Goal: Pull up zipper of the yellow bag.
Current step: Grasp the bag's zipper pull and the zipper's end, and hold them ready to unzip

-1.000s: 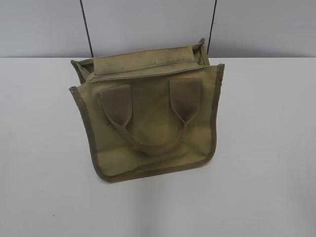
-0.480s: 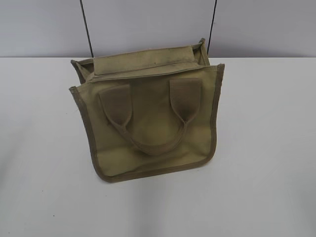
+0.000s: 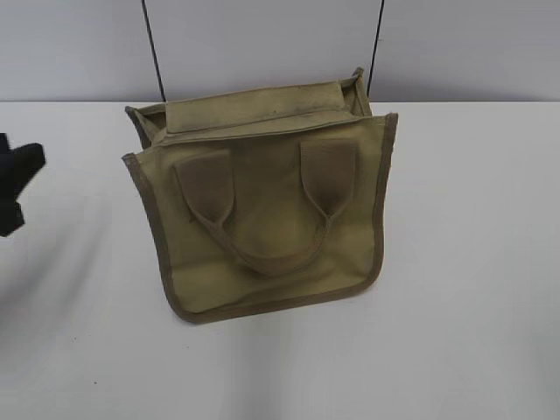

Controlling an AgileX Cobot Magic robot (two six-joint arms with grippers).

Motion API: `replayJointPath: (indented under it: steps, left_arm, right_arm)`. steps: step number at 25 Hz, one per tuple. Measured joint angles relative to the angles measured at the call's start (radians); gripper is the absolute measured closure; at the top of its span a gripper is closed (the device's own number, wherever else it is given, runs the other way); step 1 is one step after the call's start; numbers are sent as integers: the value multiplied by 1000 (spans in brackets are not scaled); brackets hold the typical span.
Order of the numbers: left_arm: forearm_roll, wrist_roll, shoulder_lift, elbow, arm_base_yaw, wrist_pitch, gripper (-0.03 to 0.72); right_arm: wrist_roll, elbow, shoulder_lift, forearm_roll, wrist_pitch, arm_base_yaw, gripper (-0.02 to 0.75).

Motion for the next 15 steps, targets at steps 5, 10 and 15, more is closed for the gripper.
replayJointPath:
  steps: [5, 10, 15]
  left_arm:
    - [201, -14, 258, -1, 0, -308, 365]
    - [353, -18, 416, -38, 0, -394, 369]
    - [421, -38, 479, -104, 0, -407, 372]
  right_arm:
    - [0, 0, 0, 0, 0, 0, 174]
    - [0, 0, 0, 0, 0, 0, 174]
    - [0, 0, 0, 0, 0, 0, 174]
